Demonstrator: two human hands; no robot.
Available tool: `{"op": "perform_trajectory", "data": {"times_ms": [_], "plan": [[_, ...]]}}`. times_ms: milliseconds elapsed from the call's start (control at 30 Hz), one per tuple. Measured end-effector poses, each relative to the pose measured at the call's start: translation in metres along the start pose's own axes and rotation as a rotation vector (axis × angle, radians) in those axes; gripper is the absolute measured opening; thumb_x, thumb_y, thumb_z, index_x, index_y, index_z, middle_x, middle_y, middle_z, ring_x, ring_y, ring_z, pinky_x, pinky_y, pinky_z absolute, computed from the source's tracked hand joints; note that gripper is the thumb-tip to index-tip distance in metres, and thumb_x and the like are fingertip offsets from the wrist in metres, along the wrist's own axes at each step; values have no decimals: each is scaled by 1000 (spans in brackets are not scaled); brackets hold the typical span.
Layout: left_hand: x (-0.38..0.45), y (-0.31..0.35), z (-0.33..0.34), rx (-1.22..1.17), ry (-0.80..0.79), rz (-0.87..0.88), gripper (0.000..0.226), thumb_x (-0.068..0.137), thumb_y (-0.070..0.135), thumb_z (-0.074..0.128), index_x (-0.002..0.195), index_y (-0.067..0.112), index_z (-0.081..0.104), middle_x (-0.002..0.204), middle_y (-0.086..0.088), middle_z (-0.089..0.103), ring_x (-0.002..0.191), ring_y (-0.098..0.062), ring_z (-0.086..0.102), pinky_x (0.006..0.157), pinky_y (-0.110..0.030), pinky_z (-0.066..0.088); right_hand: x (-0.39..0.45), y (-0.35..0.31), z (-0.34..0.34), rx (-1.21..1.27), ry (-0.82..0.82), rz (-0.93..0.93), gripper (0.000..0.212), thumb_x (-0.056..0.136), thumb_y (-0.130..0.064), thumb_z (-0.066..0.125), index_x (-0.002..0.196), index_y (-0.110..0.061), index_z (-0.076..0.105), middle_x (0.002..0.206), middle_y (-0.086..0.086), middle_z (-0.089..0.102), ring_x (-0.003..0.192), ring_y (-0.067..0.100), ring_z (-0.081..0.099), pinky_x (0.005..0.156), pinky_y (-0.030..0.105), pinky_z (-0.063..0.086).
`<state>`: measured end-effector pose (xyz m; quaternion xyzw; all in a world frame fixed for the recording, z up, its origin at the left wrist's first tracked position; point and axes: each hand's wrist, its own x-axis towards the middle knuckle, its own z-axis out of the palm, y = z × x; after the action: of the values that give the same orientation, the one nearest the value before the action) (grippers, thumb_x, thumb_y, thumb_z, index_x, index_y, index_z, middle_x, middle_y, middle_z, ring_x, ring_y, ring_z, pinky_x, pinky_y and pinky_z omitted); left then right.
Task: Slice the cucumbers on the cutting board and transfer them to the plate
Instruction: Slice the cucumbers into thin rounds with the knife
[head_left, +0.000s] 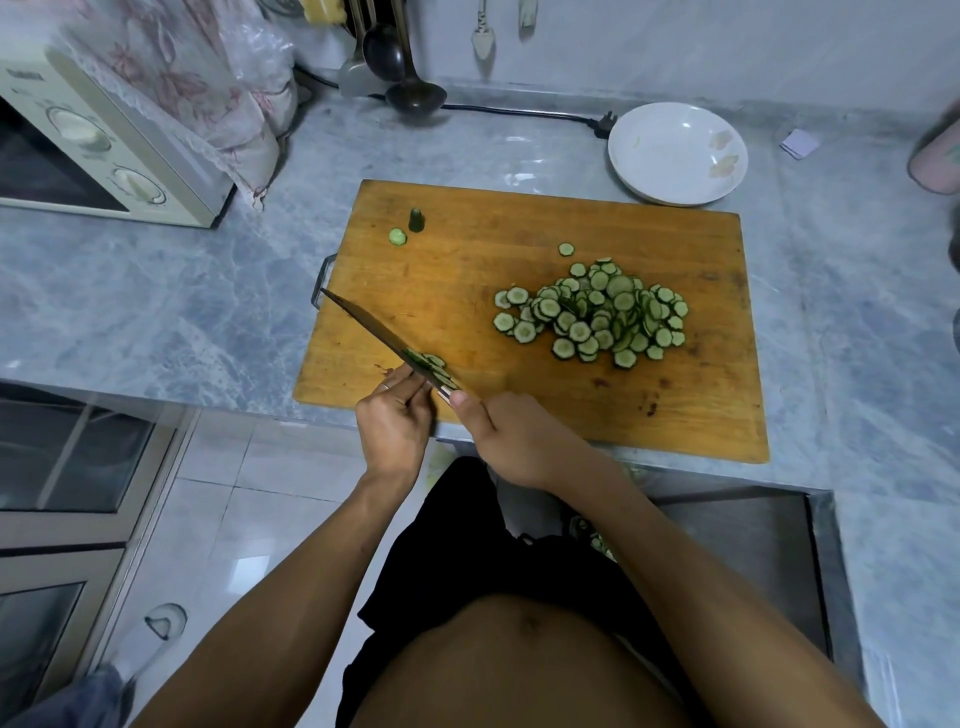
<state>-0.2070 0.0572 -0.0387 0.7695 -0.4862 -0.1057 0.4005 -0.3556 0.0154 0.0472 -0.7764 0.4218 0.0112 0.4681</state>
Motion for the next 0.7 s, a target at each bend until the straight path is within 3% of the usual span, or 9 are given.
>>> {"op": "perform_trajectory", "data": {"times_ms": [134, 300, 367, 467, 567, 634, 701], "plan": [[0, 3, -1, 10, 13, 8, 18, 72, -9, 54, 71, -1, 70, 76, -17, 70, 68, -23, 54, 57, -14, 30, 7, 0, 4, -24, -8, 9, 63, 106, -46, 24, 55, -13, 40, 54, 3, 44, 52, 11, 43, 56, 32, 25], [1, 3, -1, 18, 10, 16, 15, 73, -13, 57, 72, -4, 69, 75, -23, 66, 70, -25, 49, 59, -29, 38, 16, 1, 4, -82, -1, 1, 62, 107, -43, 23, 56, -13, 42, 55, 2, 43, 60, 20, 44, 60, 28, 24], [1, 2, -1, 33, -1, 26, 15, 74, -12, 58, 75, -4, 70, 77, -22, 67, 70, -26, 53, 60, -28, 40, 20, 1, 3, -95, -3, -12, 61, 108, -40, 23, 55, -14, 39, 54, 1, 41, 54, 15, 40, 60, 28, 22], [1, -2, 0, 38, -15, 38, 21, 77, -4, 56, 84, 2, 75, 84, -13, 72, 72, -26, 62, 63, -19, 38, 22, 5, 5, -91, 21, -24, 62, 108, -40, 26, 53, -14, 39, 51, 0, 42, 49, 7, 40, 56, 31, 24], [-1, -8, 0, 57, -39, 40, 22, 81, 3, 56, 90, 6, 76, 98, -10, 72, 82, -24, 64, 68, -22, 47, 23, 9, 7, -92, 35, -30, 61, 107, -41, 28, 53, -16, 38, 51, -1, 42, 48, 7, 41, 58, 29, 27], [-4, -11, 1, 66, -44, 10, 22, 84, 6, 59, 99, 9, 76, 114, -9, 68, 91, -20, 63, 73, -24, 49, 22, 9, 6, -85, 35, -24, 60, 107, -42, 27, 55, -15, 42, 54, 0, 45, 53, 13, 45, 61, 28, 28], [-5, -11, 1, 51, -42, -12, 22, 85, 4, 62, 102, 9, 75, 117, -9, 65, 93, -23, 64, 76, -27, 52, 21, 10, 3, -68, 31, -15, 60, 106, -45, 26, 63, -12, 51, 62, 5, 54, 67, 22, 54, 66, 29, 35]]}}
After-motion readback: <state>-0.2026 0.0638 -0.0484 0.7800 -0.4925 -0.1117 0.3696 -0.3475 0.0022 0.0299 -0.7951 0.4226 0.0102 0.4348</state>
